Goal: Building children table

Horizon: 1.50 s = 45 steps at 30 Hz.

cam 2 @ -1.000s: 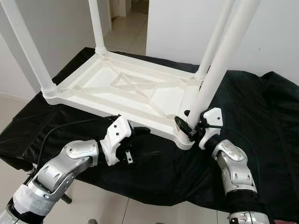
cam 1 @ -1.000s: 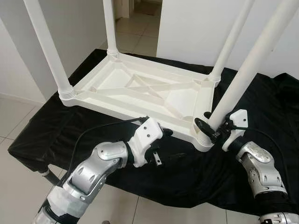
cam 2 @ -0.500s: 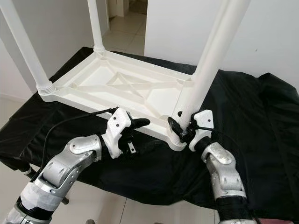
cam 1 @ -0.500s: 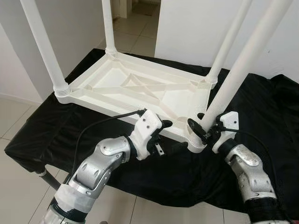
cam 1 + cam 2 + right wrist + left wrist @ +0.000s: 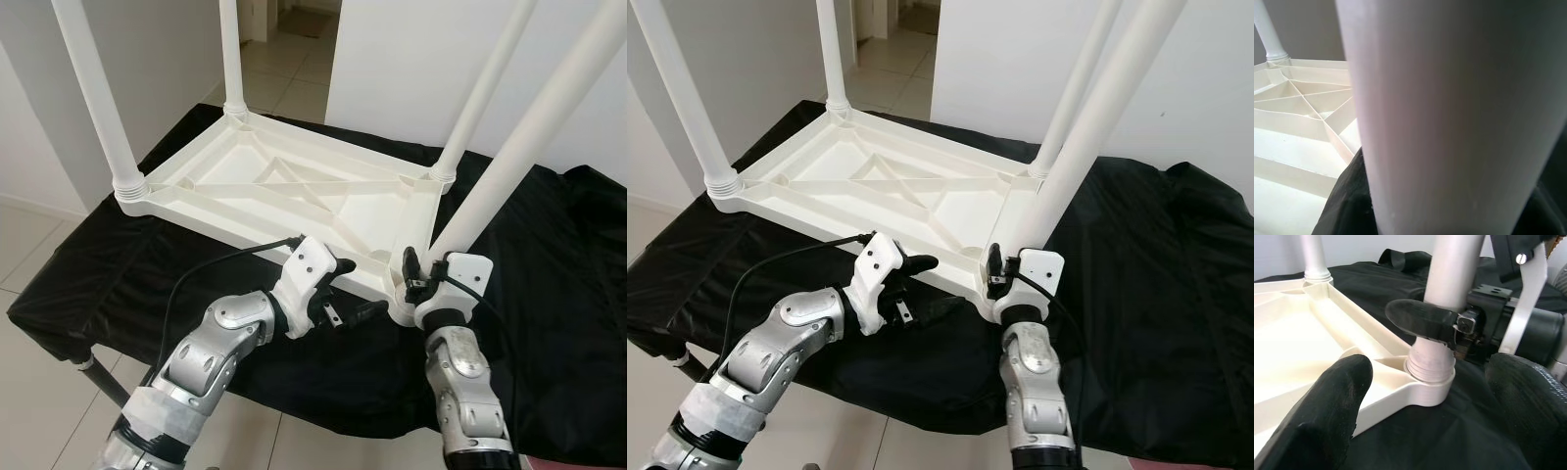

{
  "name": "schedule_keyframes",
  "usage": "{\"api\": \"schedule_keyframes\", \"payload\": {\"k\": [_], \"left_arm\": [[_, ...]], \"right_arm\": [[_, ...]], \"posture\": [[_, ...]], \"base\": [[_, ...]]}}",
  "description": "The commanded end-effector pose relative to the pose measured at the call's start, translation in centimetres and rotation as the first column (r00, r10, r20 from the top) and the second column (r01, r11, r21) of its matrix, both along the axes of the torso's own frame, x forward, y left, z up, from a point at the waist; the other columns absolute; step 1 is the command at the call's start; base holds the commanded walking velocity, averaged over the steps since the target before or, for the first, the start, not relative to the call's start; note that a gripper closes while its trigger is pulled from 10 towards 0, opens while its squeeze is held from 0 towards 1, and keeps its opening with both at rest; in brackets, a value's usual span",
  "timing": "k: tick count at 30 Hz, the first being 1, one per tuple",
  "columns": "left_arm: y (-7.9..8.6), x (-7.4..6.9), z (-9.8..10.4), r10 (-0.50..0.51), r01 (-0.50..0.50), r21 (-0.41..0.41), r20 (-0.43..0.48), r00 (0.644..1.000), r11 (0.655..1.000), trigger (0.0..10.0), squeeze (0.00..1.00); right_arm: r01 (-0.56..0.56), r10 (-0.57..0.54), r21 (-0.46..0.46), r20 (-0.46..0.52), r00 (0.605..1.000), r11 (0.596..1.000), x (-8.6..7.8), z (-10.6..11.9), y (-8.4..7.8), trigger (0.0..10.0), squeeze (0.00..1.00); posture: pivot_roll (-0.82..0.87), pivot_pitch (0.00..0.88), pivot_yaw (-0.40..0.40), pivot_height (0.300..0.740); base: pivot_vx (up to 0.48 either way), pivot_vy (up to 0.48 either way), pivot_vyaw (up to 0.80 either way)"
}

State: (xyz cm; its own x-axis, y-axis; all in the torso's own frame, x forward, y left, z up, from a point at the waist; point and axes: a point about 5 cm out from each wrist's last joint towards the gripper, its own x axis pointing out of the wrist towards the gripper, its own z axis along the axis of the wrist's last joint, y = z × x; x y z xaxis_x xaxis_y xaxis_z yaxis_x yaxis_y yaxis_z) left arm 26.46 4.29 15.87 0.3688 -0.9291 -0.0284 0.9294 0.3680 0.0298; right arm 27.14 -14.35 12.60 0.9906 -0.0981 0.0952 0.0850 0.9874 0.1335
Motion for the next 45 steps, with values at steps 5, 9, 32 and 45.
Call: {"api": "schedule_keyframes", "payload": {"k": [5, 9, 32, 45], "left_arm": [[0.2, 0.2, 0.3, 0.017, -0.017, -0.016, 0.005, 1.000, 1.000, 10.0, 0.00], [0.3, 0.2, 0.3, 0.018, -0.018, -0.012, 0.009, 1.000, 1.000, 10.0, 0.00], [-0.2, -1.0, -0.5, -0.068, 0.068, 0.046, 0.004, 0.998, 0.997, 10.0, 0.00], [-0.5, -1.0, -1.8, -0.089, 0.087, 0.121, 0.010, 0.996, 0.989, 10.0, 0.00]], "right_arm": [[-0.085, 0.086, 0.099, -0.002, 0.996, 0.991, -0.3, -0.4, 1.4, 10.0, 1.00], [-0.081, 0.081, 0.090, 0.003, 0.997, 0.993, -0.4, -0.4, 1.0, 10.0, 1.00], [-0.595, 0.585, -0.170, -0.108, 0.804, 0.786, 0.8, -1.0, -4.8, 10.0, 0.00], [-0.666, 0.647, -0.197, -0.156, 0.746, 0.720, 1.9, -1.8, -5.1, 0.0, 0.00]], "posture": [[-0.06, 0.000, -0.074, 0.740], [-0.06, 0.000, -0.075, 0.740], [-0.05, 0.000, -0.069, 0.740], [-0.05, 0.000, -0.063, 0.740]], "base": [[0.000, 0.000, 0.00], [0.000, 0.000, 0.00], [0.000, 0.000, 0.00], [0.000, 0.000, 0.00]]}}
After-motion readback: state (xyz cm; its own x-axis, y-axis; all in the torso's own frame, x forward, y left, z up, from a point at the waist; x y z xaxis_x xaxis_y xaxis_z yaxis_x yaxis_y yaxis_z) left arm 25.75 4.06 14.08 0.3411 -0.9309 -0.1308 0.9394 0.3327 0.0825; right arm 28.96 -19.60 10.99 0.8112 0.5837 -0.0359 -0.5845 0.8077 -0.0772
